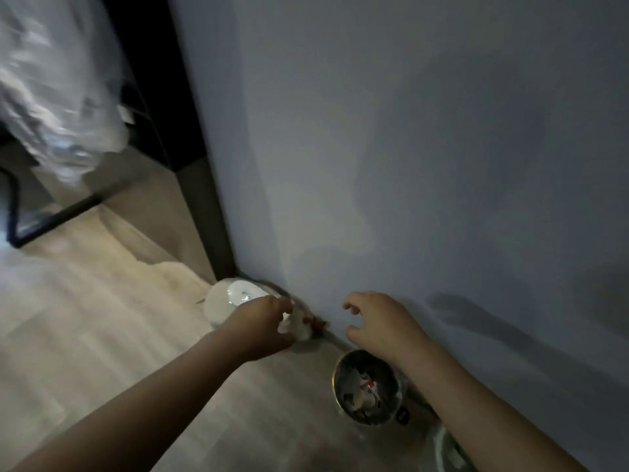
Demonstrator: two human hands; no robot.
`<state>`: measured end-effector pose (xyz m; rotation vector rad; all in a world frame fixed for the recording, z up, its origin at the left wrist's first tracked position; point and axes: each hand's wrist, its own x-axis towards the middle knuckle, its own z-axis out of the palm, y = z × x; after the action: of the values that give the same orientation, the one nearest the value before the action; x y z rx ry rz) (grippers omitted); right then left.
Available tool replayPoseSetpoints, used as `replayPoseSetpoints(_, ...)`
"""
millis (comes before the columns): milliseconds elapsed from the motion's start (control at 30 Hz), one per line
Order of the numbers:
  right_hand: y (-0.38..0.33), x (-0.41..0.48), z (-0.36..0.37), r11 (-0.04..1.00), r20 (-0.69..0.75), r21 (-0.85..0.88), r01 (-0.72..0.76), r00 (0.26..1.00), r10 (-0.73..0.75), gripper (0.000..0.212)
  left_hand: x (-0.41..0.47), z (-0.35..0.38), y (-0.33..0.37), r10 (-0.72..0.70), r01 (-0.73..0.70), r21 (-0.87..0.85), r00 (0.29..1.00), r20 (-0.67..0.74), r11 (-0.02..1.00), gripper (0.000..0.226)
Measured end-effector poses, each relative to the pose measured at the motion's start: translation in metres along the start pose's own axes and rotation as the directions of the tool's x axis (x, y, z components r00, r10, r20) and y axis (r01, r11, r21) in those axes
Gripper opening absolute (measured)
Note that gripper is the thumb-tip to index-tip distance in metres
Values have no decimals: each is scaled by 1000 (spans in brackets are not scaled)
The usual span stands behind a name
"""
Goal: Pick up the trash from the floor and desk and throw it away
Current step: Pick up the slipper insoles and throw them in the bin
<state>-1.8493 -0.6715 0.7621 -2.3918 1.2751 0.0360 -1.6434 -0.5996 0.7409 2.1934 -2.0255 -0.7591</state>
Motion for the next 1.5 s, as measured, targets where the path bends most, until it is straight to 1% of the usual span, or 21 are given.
replayPoseSetpoints(133, -106, 40, 0, 982, -21, -53, 181, 983, -182, 37, -54, -51, -81, -112, 112, -2, 987, -119, 994, 51)
replayPoseSetpoints(233, -201, 69, 17, 952, -8, -40, 305, 952, -305, 37, -108, -80, -156, -229, 230, -17, 958, -173, 973, 52)
replayPoseSetpoints(400, -349, 108, 54, 870, 38, -72, 488, 873, -487, 40, -196, -114, -266, -382, 385, -44, 885, -267, 922, 51)
replayPoseSetpoints(600, -472, 150, 86, 752, 71, -150, 641, 766, -639, 41, -269, -141, -360, -529, 504, -165, 777, -341, 848, 48)
replayPoseSetpoints(767, -554, 189, 104, 681, 123, -160, 715, 699, -705, 40, -298, -167, -429, -634, 579, -264, 662, -400, 771, 50)
replayPoseSetpoints(900, -621, 237, 112, 624, 152, -156, 766, 643, -751, 41, -302, -196, -488, -683, 630, -279, 605, -409, 725, 51)
replayPoseSetpoints(967, -653, 265, 114, 589, 149, -154, 793, 608, -780, 42, -301, -213, -519, -700, 659, -267, 577, -420, 703, 50)
replayPoseSetpoints(1067, -706, 310, 110, 549, 149, -124, 827, 562, -813, 43, -297, -243, -565, -732, 682, -299, 527, -433, 667, 52)
replayPoseSetpoints(1200, -785, 369, 98, 488, 96, -138, 862, 502, -860, 42, -294, -290, -624, -760, 721, -320, 433, -485, 614, 54)
replayPoseSetpoints(1333, -856, 415, 97, 460, 66, -125, 879, 469, -880, 39, -301, -330, -682, -785, 744, -363, 339, -519, 561, 56)
replayPoseSetpoints(1433, -904, 445, 106, 446, 77, -115, 887, 456, -887, 42, -308, -354, -728, -796, 747, -388, 302, -524, 539, 56)
replayPoseSetpoints(1500, -938, 467, 115, 436, 74, -107, 894, 444, -893, 43, -311, -369, -763, -796, 750, -391, 291, -530, 534, 56)
